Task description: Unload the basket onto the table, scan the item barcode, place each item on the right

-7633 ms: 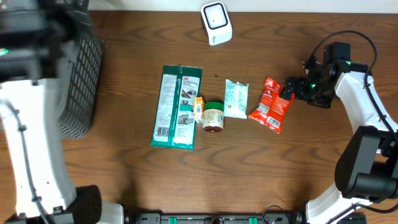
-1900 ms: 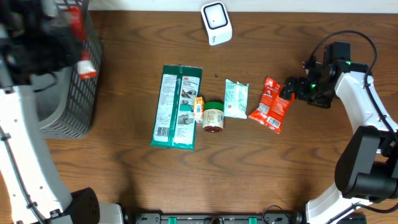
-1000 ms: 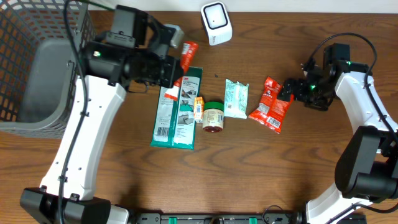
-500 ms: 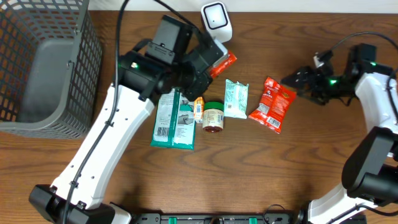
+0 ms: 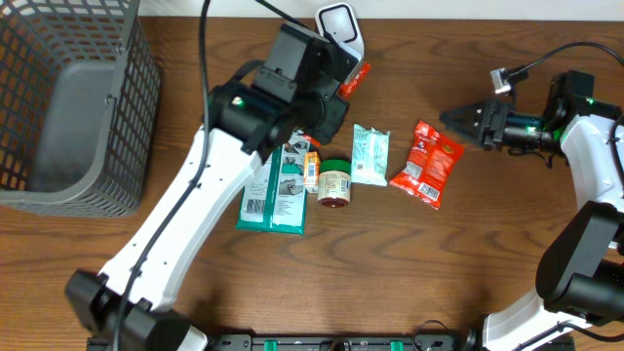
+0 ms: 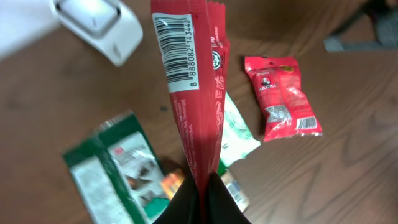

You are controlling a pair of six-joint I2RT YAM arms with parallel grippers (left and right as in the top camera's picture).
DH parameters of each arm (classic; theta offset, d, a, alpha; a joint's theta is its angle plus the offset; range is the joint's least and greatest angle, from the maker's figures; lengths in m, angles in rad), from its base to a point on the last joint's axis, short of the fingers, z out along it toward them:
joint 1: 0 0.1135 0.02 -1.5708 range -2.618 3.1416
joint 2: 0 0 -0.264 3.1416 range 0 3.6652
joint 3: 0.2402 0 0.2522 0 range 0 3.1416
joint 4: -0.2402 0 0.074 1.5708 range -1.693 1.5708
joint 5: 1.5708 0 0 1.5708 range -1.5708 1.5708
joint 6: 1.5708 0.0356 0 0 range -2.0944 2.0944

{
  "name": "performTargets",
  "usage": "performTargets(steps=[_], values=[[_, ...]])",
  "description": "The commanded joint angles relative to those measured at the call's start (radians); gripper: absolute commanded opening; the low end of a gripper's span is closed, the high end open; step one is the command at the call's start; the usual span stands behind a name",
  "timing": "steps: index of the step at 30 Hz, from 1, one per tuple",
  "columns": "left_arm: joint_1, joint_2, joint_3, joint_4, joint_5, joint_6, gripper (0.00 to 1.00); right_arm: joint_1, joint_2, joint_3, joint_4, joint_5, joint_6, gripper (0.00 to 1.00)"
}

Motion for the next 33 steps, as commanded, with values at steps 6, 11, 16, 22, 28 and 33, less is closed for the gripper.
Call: performTargets(steps=[6, 11, 16, 22, 28, 33], values=[[-0.057, 0.164, -0.01, 0.043, -0.009, -0.378, 0.07, 0.005, -0.028, 0.015, -0.024, 0.457, 0.088, 0.83], [-0.082, 0.257, -0.01, 0.093, -0.008, -0.488, 0.08, 0.005, -0.025, 0.014, -0.01, 0.548, 0.109, 0.84], [-0.113, 0.323, -0.01, 0.147, -0.008, -0.509, 0.07, 0.037, -0.025, 0.006, 0.011, 0.582, 0.177, 0.67], [-0.171, 0.387, -0.01, 0.216, -0.02, -0.505, 0.08, 0.071, -0.025, -0.003, 0.008, 0.88, 0.333, 0.69], [-0.214, 0.486, -0.01, 0.308, -0.02, -0.474, 0.07, 0.075, -0.025, -0.021, 0.006, 0.916, 0.351, 0.71], [-0.228, 0.555, -0.01, 0.345, -0.02, -0.447, 0.08, 0.074, -0.025, -0.024, 0.018, 0.945, 0.351, 0.73]])
